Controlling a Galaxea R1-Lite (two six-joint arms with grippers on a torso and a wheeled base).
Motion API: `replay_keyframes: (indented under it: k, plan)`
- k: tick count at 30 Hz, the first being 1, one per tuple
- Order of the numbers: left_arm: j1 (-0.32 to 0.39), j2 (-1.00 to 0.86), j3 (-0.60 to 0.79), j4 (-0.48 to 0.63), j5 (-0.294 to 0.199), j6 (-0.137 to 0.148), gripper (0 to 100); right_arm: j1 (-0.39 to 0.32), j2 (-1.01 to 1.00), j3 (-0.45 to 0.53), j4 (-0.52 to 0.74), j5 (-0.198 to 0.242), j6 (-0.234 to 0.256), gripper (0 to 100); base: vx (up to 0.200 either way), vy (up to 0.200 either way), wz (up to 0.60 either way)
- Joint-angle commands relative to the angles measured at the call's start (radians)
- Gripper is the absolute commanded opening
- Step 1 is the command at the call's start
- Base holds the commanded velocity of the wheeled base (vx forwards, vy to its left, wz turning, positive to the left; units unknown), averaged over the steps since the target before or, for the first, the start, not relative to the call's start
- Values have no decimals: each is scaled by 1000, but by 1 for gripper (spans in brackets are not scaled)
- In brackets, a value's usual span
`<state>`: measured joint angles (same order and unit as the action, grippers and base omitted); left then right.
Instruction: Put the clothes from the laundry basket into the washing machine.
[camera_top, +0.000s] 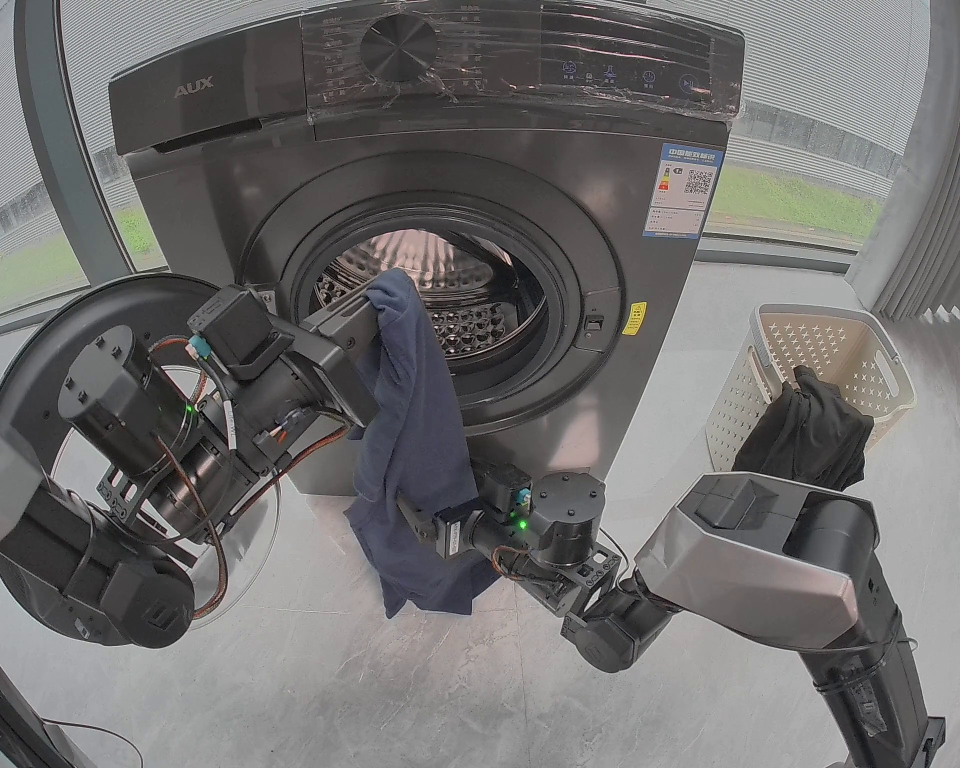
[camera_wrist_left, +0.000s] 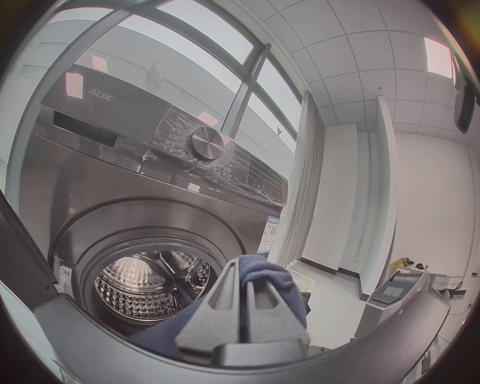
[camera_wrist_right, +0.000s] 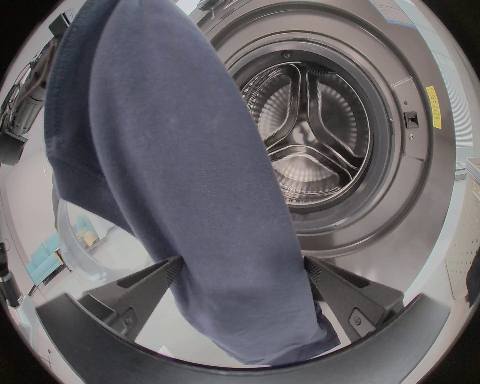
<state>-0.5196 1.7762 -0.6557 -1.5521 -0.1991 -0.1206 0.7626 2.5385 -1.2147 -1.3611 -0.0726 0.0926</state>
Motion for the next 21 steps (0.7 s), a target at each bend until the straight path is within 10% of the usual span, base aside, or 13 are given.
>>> replay_keyframes:
  k: [1, 14, 15, 21]
  plan:
    - [-13, -21, 4, 0, 0, -1, 0, -17, 63, -88, 17, -1, -4, 100, 0, 0, 0]
    - [-28, -26, 8, -2, -2, 1, 0, -8, 146, -259, 45, -59, 1, 100, 0, 0, 0]
    - [-28, -26, 8, 0, 0, 1, 0, -9, 146, -259, 45, -70, 1, 0, 0, 0, 0]
    - [-7, -11, 11, 0, 0, -2, 0, -22, 129, -247, 27, -76, 6, 0, 0, 0, 0]
